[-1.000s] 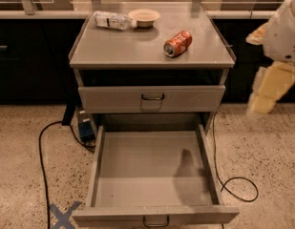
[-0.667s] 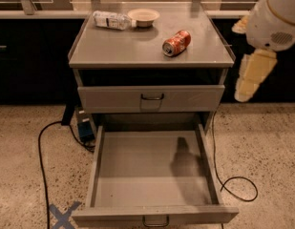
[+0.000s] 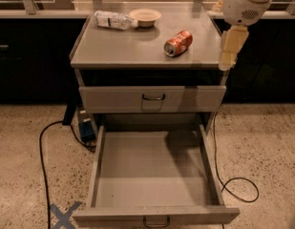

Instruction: Place coke can into middle drawer

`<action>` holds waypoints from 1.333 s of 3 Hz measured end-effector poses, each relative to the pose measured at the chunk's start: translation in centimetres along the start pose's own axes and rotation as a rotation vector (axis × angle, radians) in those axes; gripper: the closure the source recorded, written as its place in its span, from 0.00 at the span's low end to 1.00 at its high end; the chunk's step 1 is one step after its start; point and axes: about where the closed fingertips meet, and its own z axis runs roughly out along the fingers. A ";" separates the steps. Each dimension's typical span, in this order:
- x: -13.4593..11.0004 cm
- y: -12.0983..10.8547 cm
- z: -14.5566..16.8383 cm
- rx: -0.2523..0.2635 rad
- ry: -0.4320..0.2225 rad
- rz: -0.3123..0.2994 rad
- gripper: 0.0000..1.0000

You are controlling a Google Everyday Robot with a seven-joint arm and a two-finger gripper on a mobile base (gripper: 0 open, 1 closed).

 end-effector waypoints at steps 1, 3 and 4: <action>-0.2 -1.4 -0.6 0.034 -0.014 0.004 0.00; -0.8 -2.2 0.2 0.055 -0.025 -0.020 0.00; -2.4 -4.5 2.4 0.105 -0.053 -0.042 0.00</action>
Offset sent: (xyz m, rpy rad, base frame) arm 0.0121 0.0008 0.0113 0.0146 -0.0343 -0.0016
